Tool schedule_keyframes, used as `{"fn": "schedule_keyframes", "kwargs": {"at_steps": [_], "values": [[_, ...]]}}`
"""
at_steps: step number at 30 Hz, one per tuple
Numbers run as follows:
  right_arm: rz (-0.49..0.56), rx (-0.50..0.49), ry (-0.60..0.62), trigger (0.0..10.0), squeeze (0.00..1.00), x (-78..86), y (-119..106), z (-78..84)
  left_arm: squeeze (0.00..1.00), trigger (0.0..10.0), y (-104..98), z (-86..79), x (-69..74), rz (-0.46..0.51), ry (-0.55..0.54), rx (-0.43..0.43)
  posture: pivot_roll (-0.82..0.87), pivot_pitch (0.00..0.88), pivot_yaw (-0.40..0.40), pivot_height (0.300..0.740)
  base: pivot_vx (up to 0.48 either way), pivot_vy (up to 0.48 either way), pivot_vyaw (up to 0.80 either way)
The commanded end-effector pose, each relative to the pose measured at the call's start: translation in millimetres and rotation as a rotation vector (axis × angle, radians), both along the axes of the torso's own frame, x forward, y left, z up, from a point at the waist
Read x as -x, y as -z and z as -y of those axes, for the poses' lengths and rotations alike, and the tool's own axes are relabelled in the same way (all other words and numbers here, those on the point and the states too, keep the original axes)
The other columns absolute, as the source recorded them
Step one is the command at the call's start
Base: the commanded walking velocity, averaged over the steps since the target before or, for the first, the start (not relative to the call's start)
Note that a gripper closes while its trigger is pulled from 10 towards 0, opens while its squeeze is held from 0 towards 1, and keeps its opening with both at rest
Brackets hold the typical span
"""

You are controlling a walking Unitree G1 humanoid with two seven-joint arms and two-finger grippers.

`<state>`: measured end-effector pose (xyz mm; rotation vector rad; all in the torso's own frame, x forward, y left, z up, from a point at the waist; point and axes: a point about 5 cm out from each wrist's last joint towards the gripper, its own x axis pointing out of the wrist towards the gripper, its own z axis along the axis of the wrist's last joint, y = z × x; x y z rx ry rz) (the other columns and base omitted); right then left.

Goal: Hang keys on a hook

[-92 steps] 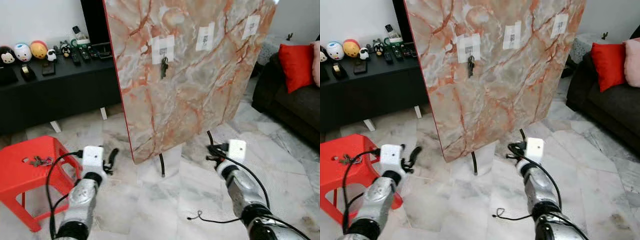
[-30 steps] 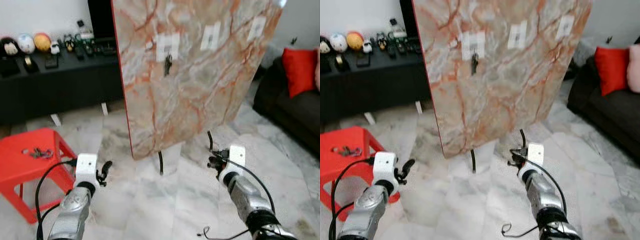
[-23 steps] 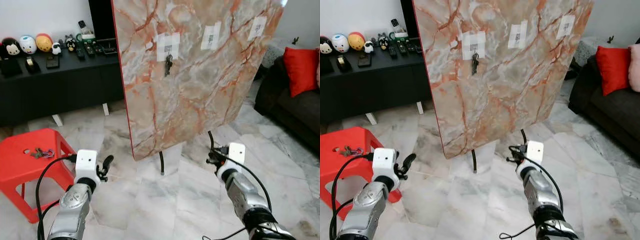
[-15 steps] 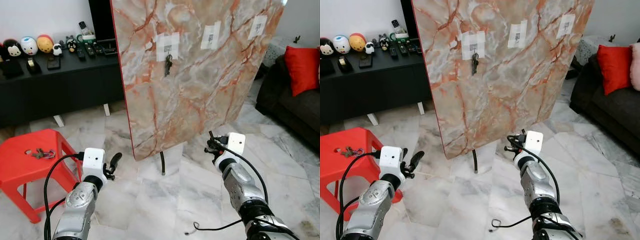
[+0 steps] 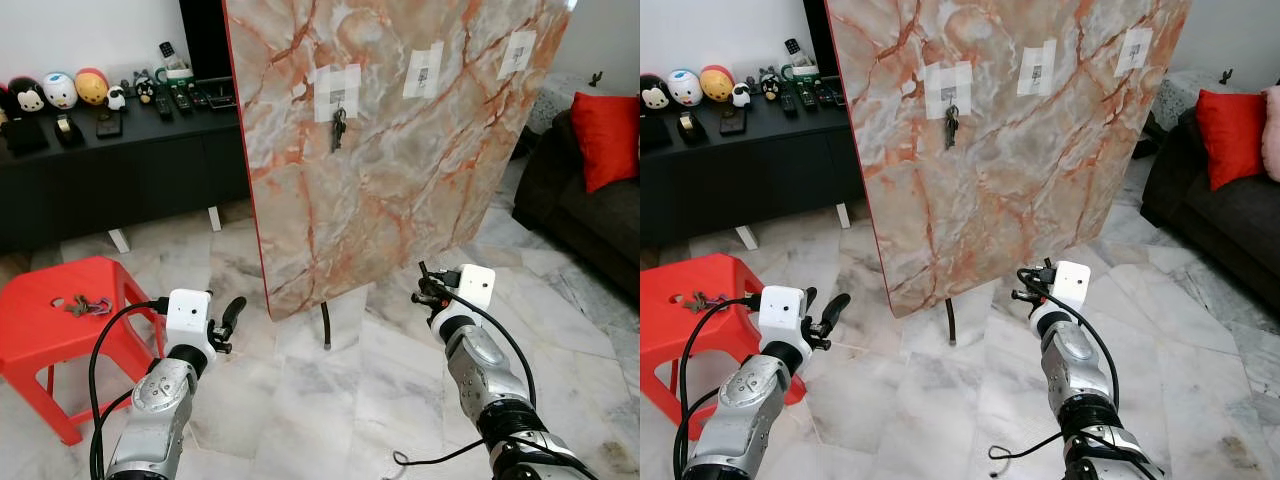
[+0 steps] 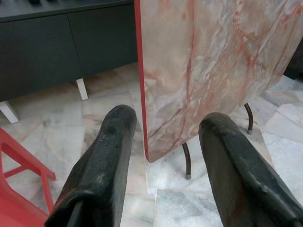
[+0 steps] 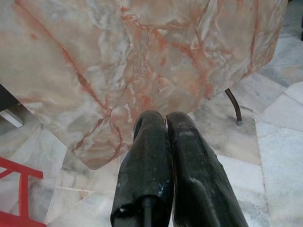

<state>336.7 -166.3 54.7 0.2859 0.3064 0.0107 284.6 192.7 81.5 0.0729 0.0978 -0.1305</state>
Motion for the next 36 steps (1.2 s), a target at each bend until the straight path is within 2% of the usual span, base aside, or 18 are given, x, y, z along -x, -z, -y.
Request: {"fn": "schedule_keyframes", "kwargs": {"at_steps": [1,14,36], "values": [[0.014,-0.009,0.012,10.0,0.0,-3.4,-4.5,-0.5,0.0,10.0,-2.0,5.4,0.3,0.003,0.024,0.013,0.01,0.0,-0.064,0.74,-0.292,0.0,0.0],[0.015,0.006,-0.011,10.0,0.0,-3.2,-3.7,-8.5,0.0,10.0,-4.5,7.8,0.2,0.009,0.043,0.018,0.02,0.0,-0.062,0.74,-0.167,0.0,0.0],[0.032,0.028,-0.005,10.0,0.0,-6.4,-8.8,-8.0,0.0,10.0,-5.9,10.8,1.1,0.012,0.062,0.026,0.02,0.0,-0.065,0.74,-0.261,0.0,0.0]]}}
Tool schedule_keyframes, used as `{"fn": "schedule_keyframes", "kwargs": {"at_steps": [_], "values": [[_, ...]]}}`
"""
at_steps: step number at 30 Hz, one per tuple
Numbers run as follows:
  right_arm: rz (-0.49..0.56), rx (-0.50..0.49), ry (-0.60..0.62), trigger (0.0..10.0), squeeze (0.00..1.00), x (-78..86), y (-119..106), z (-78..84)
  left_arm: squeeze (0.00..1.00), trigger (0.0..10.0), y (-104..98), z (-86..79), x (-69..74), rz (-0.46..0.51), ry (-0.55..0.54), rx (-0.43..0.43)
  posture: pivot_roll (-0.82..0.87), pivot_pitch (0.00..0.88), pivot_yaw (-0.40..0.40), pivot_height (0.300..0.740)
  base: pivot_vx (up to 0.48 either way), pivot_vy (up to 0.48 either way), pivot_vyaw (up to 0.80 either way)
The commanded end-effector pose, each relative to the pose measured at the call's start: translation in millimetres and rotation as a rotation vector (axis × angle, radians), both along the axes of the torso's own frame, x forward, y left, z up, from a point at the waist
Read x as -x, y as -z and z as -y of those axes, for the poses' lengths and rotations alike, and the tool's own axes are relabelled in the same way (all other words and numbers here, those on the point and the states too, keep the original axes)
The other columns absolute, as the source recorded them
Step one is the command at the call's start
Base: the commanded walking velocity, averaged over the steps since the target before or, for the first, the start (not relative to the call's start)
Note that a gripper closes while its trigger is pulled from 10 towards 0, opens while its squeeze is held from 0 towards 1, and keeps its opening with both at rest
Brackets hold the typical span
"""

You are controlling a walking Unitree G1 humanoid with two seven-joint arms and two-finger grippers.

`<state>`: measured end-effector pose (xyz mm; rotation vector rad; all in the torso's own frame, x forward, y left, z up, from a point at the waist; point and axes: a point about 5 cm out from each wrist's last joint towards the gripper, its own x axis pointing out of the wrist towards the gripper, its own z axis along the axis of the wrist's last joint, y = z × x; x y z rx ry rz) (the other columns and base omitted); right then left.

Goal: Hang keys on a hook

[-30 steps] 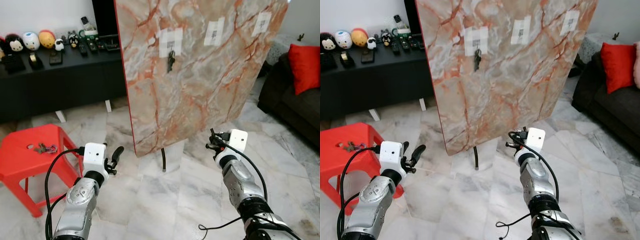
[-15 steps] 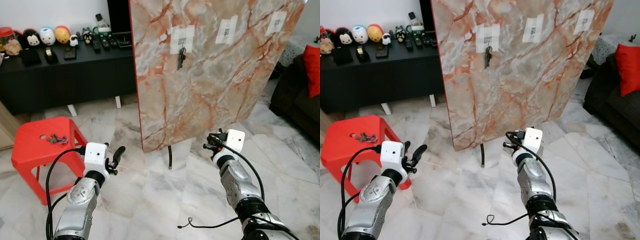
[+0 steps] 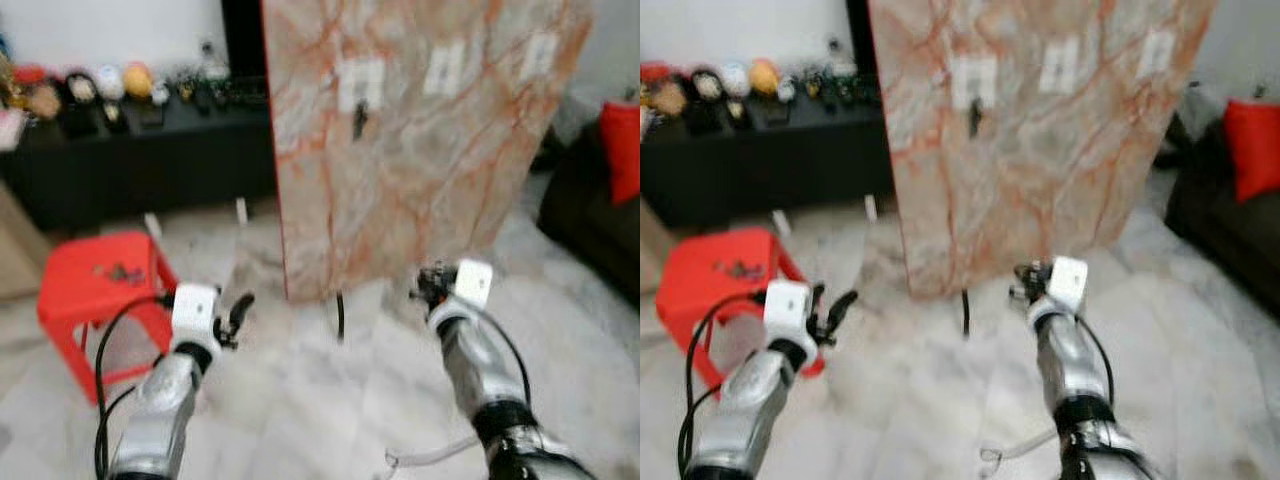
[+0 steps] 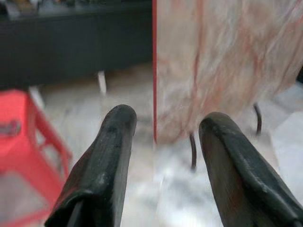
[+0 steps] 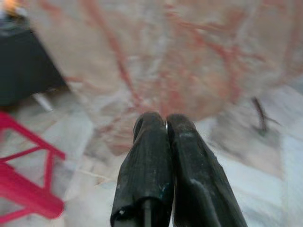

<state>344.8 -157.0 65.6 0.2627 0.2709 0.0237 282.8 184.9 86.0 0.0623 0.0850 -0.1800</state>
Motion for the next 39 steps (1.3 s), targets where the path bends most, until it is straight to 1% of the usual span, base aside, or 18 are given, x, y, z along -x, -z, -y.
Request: {"fn": "schedule_keyframes", "kwargs": {"at_steps": [1,9,15,28,34,39], "values": [[-0.003,0.005,0.006,10.0,0.0,1.3,1.4,0.9,0.0,10.0,-1.5,3.1,-0.7,0.002,0.013,0.013,0.02,0.0,-0.067,0.74,-0.27,0.0,0.0],[0.004,0.002,0.003,10.0,0.0,0.0,-0.5,-2.1,0.0,10.0,-2.5,3.8,0.0,0.003,0.02,0.017,0.02,0.0,-0.066,0.74,-0.271,0.0,0.0],[0.003,0.003,0.008,10.0,0.0,-0.6,-1.3,-1.6,0.0,10.0,-3.8,4.3,0.2,0.007,0.025,0.02,0.02,0.0,-0.067,0.74,-0.281,0.0,0.0],[0.025,0.004,0.01,10.0,0.0,-5.4,-10.0,-3.5,0.0,10.0,-6.7,5.9,-0.2,0.017,0.036,0.026,0.02,0.0,-0.068,0.74,-0.286,0.0,0.0],[0.036,-0.013,-0.006,10.0,0.0,-8.9,-17.5,-9.5,0.0,10.0,-8.1,7.5,-0.5,0.02,0.05,0.017,0.02,0.0,-0.068,0.74,-0.285,0.0,0.0],[0.057,-0.037,-0.027,10.0,0.0,-12.0,-26.7,-15.3,0.0,10.0,-11.4,10.4,-1.6,0.028,0.069,0.001,0.02,0.0,-0.069,0.74,0.0,0.0,0.0]]}}
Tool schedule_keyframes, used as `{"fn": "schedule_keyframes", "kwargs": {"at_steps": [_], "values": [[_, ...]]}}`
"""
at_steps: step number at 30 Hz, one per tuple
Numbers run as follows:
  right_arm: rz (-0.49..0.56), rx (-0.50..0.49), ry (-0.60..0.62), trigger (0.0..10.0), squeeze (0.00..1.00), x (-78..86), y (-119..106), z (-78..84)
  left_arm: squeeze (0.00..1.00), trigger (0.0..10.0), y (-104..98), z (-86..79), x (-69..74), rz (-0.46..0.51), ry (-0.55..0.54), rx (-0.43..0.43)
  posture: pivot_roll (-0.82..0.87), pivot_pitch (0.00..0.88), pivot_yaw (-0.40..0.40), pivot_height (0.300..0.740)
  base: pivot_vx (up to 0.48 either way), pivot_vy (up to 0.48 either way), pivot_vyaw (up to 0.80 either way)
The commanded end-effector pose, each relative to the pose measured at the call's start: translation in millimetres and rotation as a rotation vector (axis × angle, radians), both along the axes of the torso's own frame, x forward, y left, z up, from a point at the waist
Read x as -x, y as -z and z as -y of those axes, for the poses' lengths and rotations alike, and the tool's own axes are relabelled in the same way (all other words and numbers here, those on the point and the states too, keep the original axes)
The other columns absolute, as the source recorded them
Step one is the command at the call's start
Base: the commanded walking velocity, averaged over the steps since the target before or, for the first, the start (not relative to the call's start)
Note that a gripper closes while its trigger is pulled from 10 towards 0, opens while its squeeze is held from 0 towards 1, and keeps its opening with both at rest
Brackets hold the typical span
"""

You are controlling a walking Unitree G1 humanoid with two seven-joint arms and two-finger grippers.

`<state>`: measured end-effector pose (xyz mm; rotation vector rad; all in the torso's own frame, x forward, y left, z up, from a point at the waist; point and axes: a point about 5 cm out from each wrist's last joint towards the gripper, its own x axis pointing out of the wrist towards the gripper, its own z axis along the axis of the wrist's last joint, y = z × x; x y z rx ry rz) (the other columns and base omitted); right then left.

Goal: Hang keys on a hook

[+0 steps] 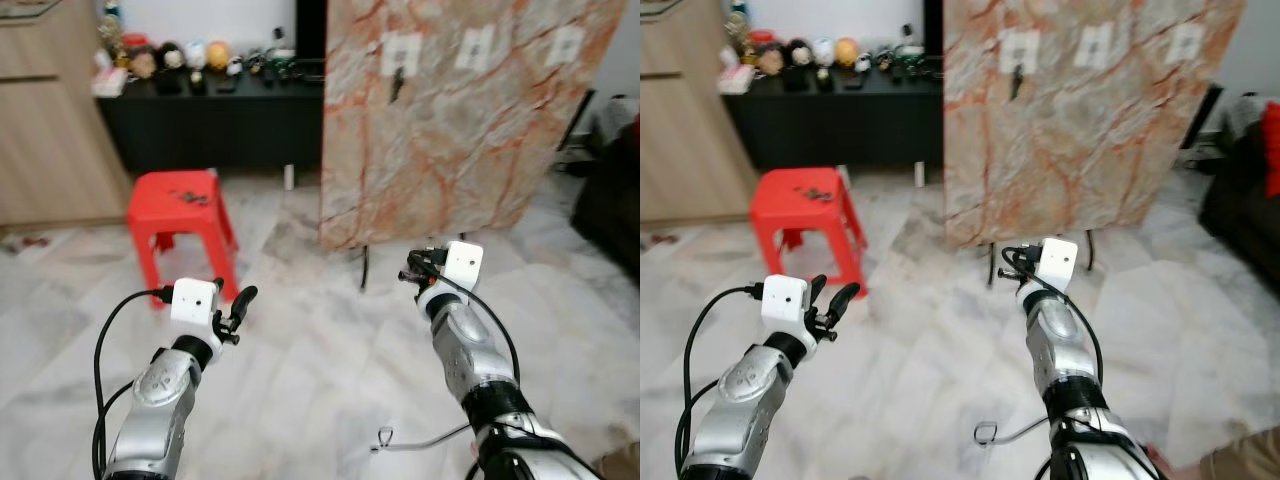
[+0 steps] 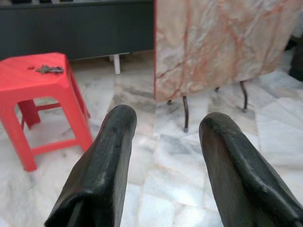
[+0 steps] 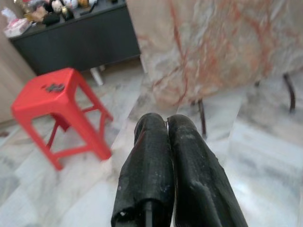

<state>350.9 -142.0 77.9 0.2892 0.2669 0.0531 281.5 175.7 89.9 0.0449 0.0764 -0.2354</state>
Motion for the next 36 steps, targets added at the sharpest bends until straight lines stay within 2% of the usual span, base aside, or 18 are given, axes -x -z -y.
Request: {"fn": "schedule_keyframes", "kwargs": {"at_steps": [1,4,8,10,12,16,21,25,27,29,32,36], "values": [[0.055,-0.016,-0.009,10.0,0.0,-6.7,-16.9,-2.0,0.0,10.0,-9.1,2.9,-3.2,0.027,0.027,-0.023,0.02,0.0,-0.07,0.74,0.0,0.0,0.0],[0.064,-0.061,-0.054,10.0,0.0,-7.7,-23.2,-9.6,0.0,10.0,-15.0,10.1,-3.0,0.041,0.08,-0.027,0.03,0.0,-0.071,0.74,0.0,0.0,0.0],[0.093,-0.067,-0.182,10.0,0.0,-4.9,-31.8,-22.1,0.0,10.0,-22.6,21.0,-2.1,0.054,0.16,-0.019,0.03,0.0,-0.073,0.74,0.0,0.0,0.0],[0.09,-0.073,-0.206,10.0,0.0,-3.8,-32.3,-24.0,0.0,10.0,-23.8,22.6,-1.9,0.056,0.173,-0.017,0.03,0.0,-0.073,0.74,0.0,0.0,0.0],[0.091,-0.098,-0.29,10.0,0.0,0.6,-35.3,-28.7,0.0,10.0,-26.5,28.7,0.0,0.056,0.227,-0.013,0.03,0.0,-0.076,0.74,0.0,0.0,0.0],[0.093,-0.115,-0.341,10.0,0.0,3.4,-38.0,-31.4,0.0,10.0,-28.0,31.8,1.8,0.057,0.256,-0.013,0.03,0.0,-0.077,0.74,0.0,0.0,0.0],[0.094,-0.179,-0.407,10.0,0.0,10.7,-39.0,-36.2,0.0,10.0,-32.5,42.2,7.2,0.057,0.348,0.005,0.03,0.0,-0.079,0.74,0.0,0.0,0.0],[0.087,-0.302,-0.461,10.0,0.0,18.5,-45.2,-41.6,0.0,10.0,-38.6,48.7,9.8,0.058,0.406,0.016,0.03,0.0,-0.078,0.74,0.0,0.0,0.0],[0.083,-0.318,-0.467,10.0,0.0,19.7,-45.9,-42.1,0.0,10.0,-39.1,49.4,10.2,0.058,0.413,0.018,0.03,0.0,-0.078,0.74,0.0,0.0,0.0],[0.076,-0.379,-0.52,10.0,0.0,26.6,-48.9,-46.4,0.0,10.0,-41.1,52.5,11.0,0.06,0.438,0.019,0.03,0.0,-0.08,0.74,0.0,0.0,0.0],[0.08,-0.394,-0.541,10.0,0.0,31.9,-49.4,-46.7,0.0,10.0,-42.8,54.4,10.9,0.062,0.448,0.024,0.02,0.0,-0.081,0.74,0.0,0.0,0.0],[0.077,-0.46,-0.566,10.0,0.0,39.0,-51.1,-46.5,0.0,10.0,-46.3,58.4,10.4,0.07,0.463,0.028,0.03,0.0,-0.084,0.74,0.0,0.0,0.0]]}}
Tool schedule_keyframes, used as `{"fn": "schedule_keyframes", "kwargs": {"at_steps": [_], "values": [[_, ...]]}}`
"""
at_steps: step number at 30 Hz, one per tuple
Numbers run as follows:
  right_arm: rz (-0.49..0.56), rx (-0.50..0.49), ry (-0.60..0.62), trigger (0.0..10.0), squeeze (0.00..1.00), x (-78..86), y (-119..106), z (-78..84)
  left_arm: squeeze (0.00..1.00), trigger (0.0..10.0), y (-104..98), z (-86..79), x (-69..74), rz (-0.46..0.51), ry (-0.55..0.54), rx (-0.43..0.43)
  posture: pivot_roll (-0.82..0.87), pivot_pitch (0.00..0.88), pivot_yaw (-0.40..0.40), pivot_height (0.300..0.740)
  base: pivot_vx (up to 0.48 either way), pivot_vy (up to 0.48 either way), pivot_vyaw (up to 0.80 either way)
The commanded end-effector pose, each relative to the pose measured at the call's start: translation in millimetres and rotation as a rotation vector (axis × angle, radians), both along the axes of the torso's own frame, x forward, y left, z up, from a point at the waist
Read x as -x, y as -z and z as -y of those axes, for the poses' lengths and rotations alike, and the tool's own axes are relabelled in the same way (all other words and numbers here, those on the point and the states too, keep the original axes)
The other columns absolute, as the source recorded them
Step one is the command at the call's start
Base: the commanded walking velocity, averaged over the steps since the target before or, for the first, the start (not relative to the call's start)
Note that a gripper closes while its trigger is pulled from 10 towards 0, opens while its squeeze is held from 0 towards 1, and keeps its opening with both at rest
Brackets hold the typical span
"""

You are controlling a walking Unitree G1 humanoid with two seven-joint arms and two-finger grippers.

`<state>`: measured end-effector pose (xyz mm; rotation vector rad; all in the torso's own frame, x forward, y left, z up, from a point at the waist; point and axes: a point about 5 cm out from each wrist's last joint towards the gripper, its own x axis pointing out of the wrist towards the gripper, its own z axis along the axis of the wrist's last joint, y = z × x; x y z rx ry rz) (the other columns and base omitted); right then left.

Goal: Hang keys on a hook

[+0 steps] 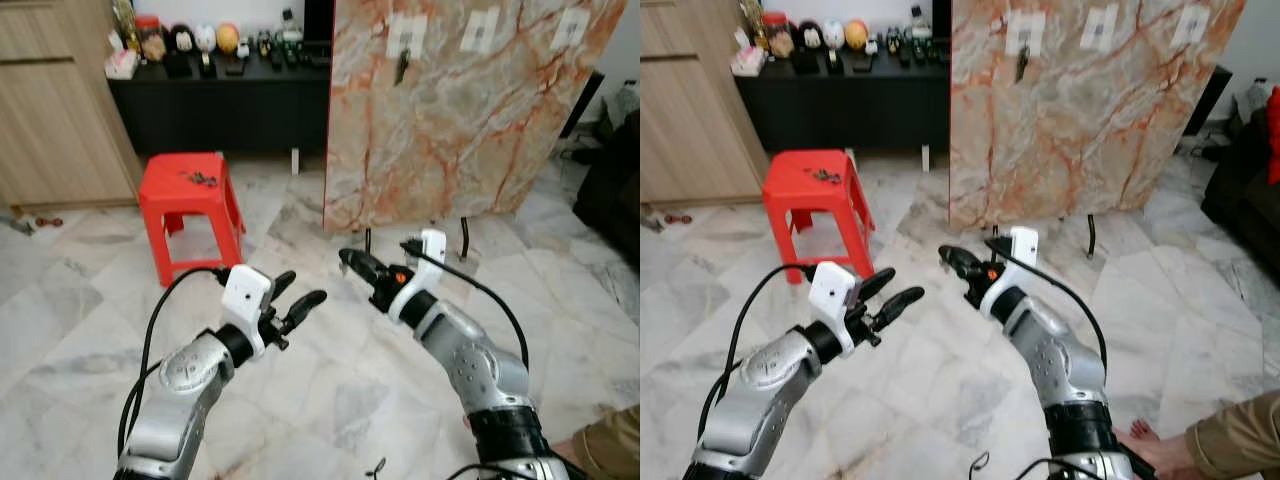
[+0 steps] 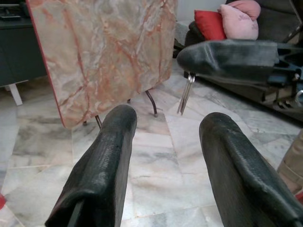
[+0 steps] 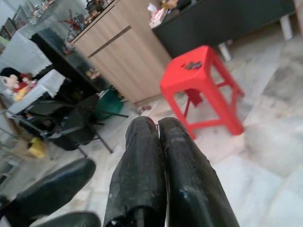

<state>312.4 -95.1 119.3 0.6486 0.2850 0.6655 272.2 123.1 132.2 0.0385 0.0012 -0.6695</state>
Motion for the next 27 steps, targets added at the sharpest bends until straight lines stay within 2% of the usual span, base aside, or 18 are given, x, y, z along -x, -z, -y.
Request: {"fn": "schedule_keyframes", "kwargs": {"at_steps": [1,4,7,10,15,27], "values": [[0.034,-0.034,-0.033,10.0,0.0,4.5,-11.0,-0.2,0.0,10.0,-5.6,6.6,0.5,0.014,0.026,0.002,0.03,0.0,-0.085,0.74,0.0,0.0,0.0],[0.037,-0.002,-0.02,10.0,0.0,6.3,-7.6,1.4,0.0,10.0,-5.8,4.6,-0.3,0.016,0.008,0.0,0.03,0.0,-0.087,0.74,0.0,0.0,0.0],[0.021,-0.011,0.001,10.0,0.0,6.6,-6.0,4.9,0.0,10.0,-5.3,3.8,0.2,0.013,0.006,-0.001,0.03,0.0,-0.087,0.74,0.0,0.0,0.0],[0.046,-0.003,0.069,10.0,0.0,2.1,-6.7,13.5,0.0,10.0,-5.2,1.5,1.6,0.01,-0.002,-0.009,0.04,0.0,-0.087,0.74,0.0,0.0,0.0],[0.039,-0.012,0.126,10.0,0.0,-3.2,-8.6,21.1,0.0,10.0,-3.9,-3.5,2.5,0.006,-0.015,-0.025,0.04,0.0,-0.086,0.74,0.0,0.0,0.78],[0.06,-0.015,0.121,10.0,0.0,-5.7,-11.3,19.2,0.0,10.0,-3.4,-3.9,3.1,0.007,-0.018,-0.049,0.05,0.0,-0.088,0.74,0.0,0.0,0.68]]}}
